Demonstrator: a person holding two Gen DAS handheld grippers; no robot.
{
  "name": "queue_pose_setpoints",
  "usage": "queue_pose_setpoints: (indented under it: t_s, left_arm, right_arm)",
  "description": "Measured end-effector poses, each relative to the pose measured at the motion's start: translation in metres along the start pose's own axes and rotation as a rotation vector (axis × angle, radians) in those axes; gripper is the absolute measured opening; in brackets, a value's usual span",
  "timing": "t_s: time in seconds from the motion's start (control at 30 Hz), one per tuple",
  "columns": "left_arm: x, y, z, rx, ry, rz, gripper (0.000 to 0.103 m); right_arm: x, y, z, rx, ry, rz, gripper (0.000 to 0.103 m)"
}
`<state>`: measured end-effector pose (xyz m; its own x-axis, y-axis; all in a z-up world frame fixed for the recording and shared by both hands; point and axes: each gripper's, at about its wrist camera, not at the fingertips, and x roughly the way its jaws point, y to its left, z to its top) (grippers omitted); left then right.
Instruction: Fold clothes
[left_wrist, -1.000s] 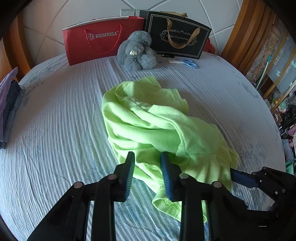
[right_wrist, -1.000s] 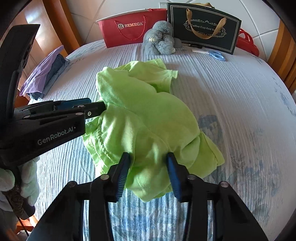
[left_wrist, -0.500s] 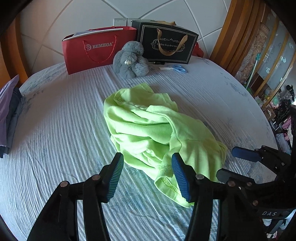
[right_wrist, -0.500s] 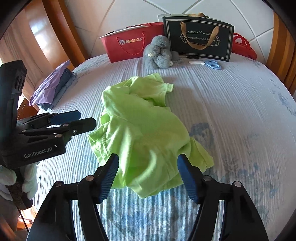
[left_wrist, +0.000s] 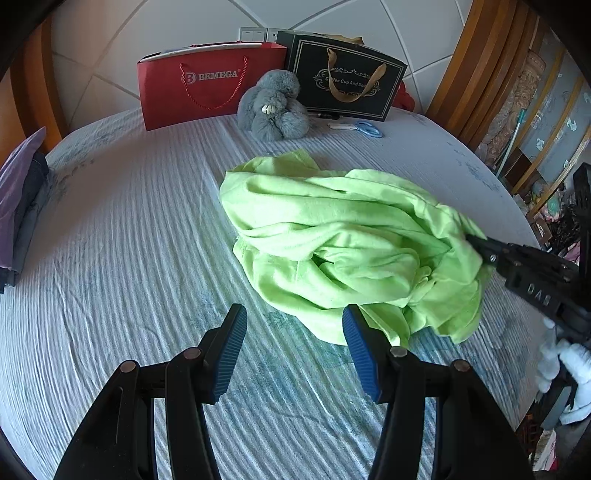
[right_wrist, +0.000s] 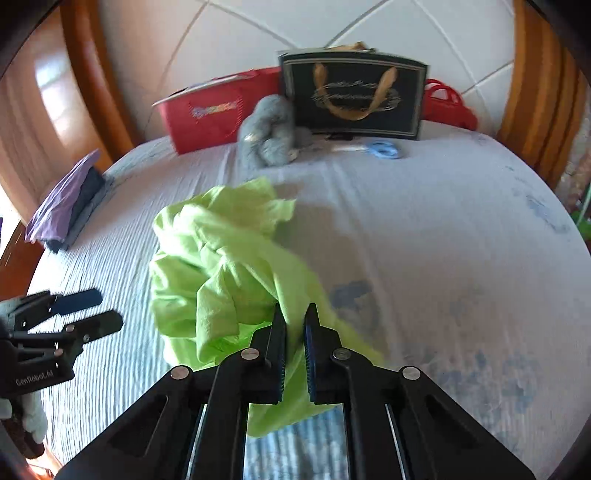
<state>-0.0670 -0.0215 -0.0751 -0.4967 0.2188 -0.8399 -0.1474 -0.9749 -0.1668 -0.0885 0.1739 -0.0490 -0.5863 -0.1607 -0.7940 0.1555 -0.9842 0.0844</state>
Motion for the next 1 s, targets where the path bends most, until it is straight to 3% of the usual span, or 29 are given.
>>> queue_pose_setpoints:
  t_s: [0.1,0.2,0.37,0.43,0.5,0.53,0.57,0.6,0.63,0.67,0.73,0.77,0.93,0.97,1.0]
  left_arm:
    - [0.008,-0.008,0.007,0.006,-0.003,-0.025,0.055]
    - [0.021,-0.015,0.014,0.002,0.012,-0.060,0.055]
    - [0.031,-0.034,0.022,-0.006,0.023,-0.153,0.055]
    - [0.036,-0.049,0.024,0.040,0.023,-0.139,0.055]
    - [0.048,-0.061,0.025,0.089,0.042,-0.100,0.055]
    - [0.056,-0.064,0.025,0.105,0.056,-0.078,0.055]
    - [0.065,-0.065,0.023,0.114,0.074,-0.054,0.055]
    - [0.072,-0.064,0.021,0.116,0.088,-0.036,0.051]
    - [0.080,-0.063,0.019,0.118,0.102,-0.018,0.043]
    - [0.084,-0.060,0.018,0.100,0.115,-0.010,0.025]
    - [0.086,-0.054,0.016,0.071,0.123,-0.003,0.018]
    - [0.084,-0.051,0.016,0.058,0.118,-0.003,0.014]
    - [0.059,-0.027,0.023,0.015,0.078,0.024,0.015]
    - [0.052,-0.021,0.025,0.002,0.072,0.024,0.021]
    - [0.045,-0.014,0.027,-0.010,0.065,0.024,0.038]
  right_arm:
    - [-0.018,-0.051,0.009,0.091,-0.042,-0.102,0.008]
    - [-0.026,-0.084,0.008,0.151,-0.042,-0.132,0.008]
    - [-0.017,-0.099,-0.006,0.189,0.006,-0.112,0.008]
    - [-0.011,-0.101,-0.011,0.198,0.031,-0.082,0.011]
    - [-0.007,-0.103,-0.016,0.210,0.044,-0.050,0.019]
    - [-0.006,-0.104,-0.018,0.213,0.048,-0.034,0.041]
    - [-0.006,-0.104,-0.019,0.209,0.052,-0.024,0.069]
    - [-0.005,-0.103,-0.020,0.201,0.054,-0.012,0.078]
    - [-0.004,-0.103,-0.020,0.193,0.057,0.000,0.081]
    - [-0.002,-0.102,-0.020,0.185,0.063,0.010,0.081]
    - [0.006,-0.099,-0.020,0.156,0.086,0.014,0.084]
    - [0.012,-0.098,-0.020,0.140,0.100,0.006,0.089]
    - [0.044,-0.099,-0.027,0.109,0.173,-0.017,0.092]
    - [0.049,-0.099,-0.029,0.105,0.183,-0.018,0.092]
    - [0.053,-0.099,-0.031,0.095,0.193,-0.019,0.092]
